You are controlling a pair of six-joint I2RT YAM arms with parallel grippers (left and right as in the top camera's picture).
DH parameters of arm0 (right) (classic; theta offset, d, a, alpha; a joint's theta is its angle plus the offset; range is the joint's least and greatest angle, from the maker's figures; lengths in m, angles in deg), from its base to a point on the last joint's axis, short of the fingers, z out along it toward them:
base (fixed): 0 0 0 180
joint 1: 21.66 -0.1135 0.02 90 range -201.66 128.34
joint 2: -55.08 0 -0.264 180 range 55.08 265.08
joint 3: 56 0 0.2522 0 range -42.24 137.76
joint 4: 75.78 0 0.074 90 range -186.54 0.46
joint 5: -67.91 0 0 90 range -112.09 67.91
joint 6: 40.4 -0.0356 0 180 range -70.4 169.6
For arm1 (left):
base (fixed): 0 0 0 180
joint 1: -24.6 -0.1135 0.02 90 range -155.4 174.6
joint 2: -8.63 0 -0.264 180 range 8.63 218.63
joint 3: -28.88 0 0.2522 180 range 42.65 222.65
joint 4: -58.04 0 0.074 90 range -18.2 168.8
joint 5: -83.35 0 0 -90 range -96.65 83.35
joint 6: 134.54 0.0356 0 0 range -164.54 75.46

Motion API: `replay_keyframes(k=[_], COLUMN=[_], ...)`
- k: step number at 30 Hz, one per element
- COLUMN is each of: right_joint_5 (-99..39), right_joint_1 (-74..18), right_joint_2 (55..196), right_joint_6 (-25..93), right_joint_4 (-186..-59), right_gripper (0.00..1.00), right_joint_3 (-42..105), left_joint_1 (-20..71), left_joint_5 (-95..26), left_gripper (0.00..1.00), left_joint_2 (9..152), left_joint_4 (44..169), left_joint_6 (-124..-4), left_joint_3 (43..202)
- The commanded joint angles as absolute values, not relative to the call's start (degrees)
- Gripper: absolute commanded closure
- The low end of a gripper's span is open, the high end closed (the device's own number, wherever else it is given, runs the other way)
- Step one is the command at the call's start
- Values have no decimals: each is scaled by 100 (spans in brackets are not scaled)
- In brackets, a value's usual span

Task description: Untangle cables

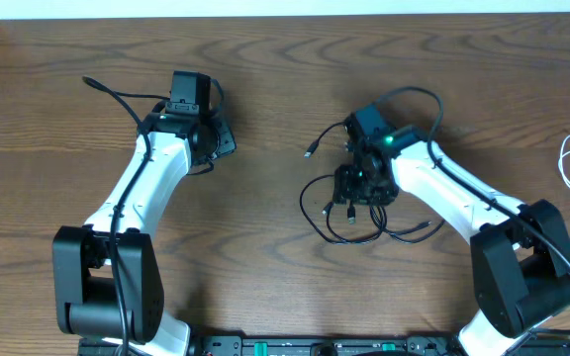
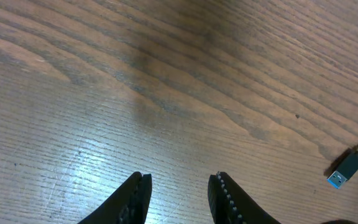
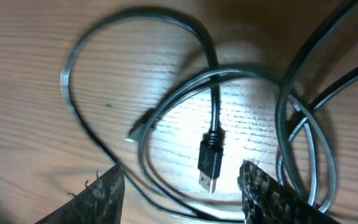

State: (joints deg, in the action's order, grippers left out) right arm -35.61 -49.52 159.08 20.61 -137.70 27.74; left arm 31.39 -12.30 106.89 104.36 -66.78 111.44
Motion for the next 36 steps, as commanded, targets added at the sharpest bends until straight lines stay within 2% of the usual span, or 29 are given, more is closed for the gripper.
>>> replay_keyframes(k=[1, 6, 16, 18, 24, 26, 27, 36], right_joint_5=[-3126, -2560, -2453, -2457, -2645, -2820, -2905, -3065], right_joint_1=[-4948, -4983, -4983, -4983, -4989, -5009, -5029, -5313], right_joint_2=[15924, 16020, 16245, 16324, 16544, 16579, 16584, 16586], right_joint_6=[2354, 2352, 2282, 2220, 2092, 2092, 2089, 1877], right_joint_4=[-13956, -14234, -14251, -14251, -14113, -13912, -13803, -13193], right_gripper=[45, 54, 58, 62, 85, 97, 99, 99], right_joint_3=[3025, 2990, 2953, 2953, 2949, 2949, 2949, 2949], left_joint_1=[3132, 3132, 3132, 3132, 3132, 3132, 3132, 3132], left_joint_5=[-1195, -1195, -1195, -1195, -1195, -1195, -1195, -1195], left_gripper=[64, 64, 63, 63, 63, 63, 63, 63], left_joint_2=[10748, 10748, 10748, 10748, 10748, 10748, 10748, 10748], left_joint_4=[10427, 10429, 10429, 10429, 10429, 10432, 10432, 10429], left_joint_6=[-6634, -6634, -6634, -6632, -6632, -6632, -6632, -6632], left_joint_3=[11094, 11094, 11094, 11094, 11094, 11094, 11094, 11094])
